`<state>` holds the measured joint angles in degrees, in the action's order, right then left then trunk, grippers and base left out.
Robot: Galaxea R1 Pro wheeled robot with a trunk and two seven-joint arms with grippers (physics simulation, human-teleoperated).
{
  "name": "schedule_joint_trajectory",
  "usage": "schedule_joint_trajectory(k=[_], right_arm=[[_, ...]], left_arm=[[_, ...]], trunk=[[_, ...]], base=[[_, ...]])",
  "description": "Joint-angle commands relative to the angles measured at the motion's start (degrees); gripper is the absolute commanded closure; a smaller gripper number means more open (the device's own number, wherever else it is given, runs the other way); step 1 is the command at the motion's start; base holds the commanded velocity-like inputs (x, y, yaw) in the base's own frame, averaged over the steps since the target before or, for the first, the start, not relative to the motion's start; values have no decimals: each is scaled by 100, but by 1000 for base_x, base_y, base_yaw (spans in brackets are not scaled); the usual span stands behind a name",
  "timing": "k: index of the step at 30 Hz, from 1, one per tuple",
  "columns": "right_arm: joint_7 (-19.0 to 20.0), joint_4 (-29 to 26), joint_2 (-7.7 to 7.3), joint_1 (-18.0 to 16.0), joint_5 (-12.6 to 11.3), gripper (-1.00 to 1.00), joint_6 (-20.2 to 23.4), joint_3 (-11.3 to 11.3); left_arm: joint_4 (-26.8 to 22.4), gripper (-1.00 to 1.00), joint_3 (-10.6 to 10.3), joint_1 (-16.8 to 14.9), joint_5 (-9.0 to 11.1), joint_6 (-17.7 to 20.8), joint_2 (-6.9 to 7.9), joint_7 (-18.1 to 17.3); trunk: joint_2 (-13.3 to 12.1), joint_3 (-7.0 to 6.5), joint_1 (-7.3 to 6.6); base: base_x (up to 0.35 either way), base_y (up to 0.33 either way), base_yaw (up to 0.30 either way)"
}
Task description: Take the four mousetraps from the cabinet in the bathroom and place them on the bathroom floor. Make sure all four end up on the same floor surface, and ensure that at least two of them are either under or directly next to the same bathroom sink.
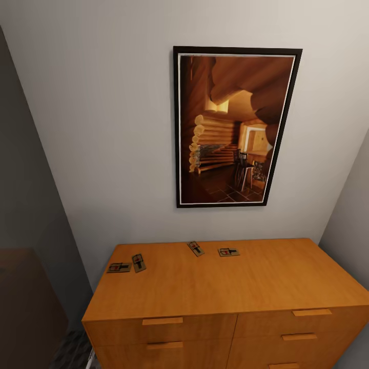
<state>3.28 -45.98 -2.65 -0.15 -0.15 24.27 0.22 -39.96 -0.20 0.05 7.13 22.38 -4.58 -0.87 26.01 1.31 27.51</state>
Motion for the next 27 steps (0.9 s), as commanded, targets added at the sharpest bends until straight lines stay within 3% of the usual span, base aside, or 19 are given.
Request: schedule_joint_trajectory(k=[1,3,8,11,12,18,19,25,26,27], right_arm=[[54,-234,-22,1,-3,-100,199,-5],[137,-784,-69,3,-7,-100,569,-17],[203,-1541,-130,5,-10,-100,999,-41],[217,-2062,-146,5,-8,-100,1296,-142],[225,-2428,-164,6,-9,-100,1558,-286],[238,-3240,-198,6,-11,-100,2193,-632],[241,-3722,-205,6,-13,-100,2596,-798],[257,-4195,-213,6,-19,-100,3001,-1020],[278,-4288,-217,6,-20,-100,3105,-1143],[283,-4304,-217,6,-20,-100,3126,-1172]], left_arm=[[-257,-100,-11,2,51,237,-21,6],[-843,-100,-56,0,46,789,-76,7],[-1683,-100,-310,-4,39,1514,-139,8],[-2284,-100,-703,-1,66,1911,-152,11],[-2683,-100,-940,0,80,2238,-159,14],[-3454,-100,-1237,0,93,2869,-227,18],[-3876,-100,-1362,0,94,3242,-312,17],[-4349,-100,-1609,-2,101,3599,-457,17],[-4477,-100,-1787,-2,107,3664,-521,17],[-4500,-100,-1827,-2,108,3672,-534,17]], trunk=[[11,13,3],[11,13,3],[11,13,3],[11,13,3],[11,13,3],[11,13,3],[11,13,3],[11,13,3],[11,13,3],[11,13,3]], base=[[0,0,0],[0,0,0],[0,0,0],[0,0,0],[0,0,0],[0,0,0],[0,0,0],[0,0,0],[0,0,0],[0,0,0]])
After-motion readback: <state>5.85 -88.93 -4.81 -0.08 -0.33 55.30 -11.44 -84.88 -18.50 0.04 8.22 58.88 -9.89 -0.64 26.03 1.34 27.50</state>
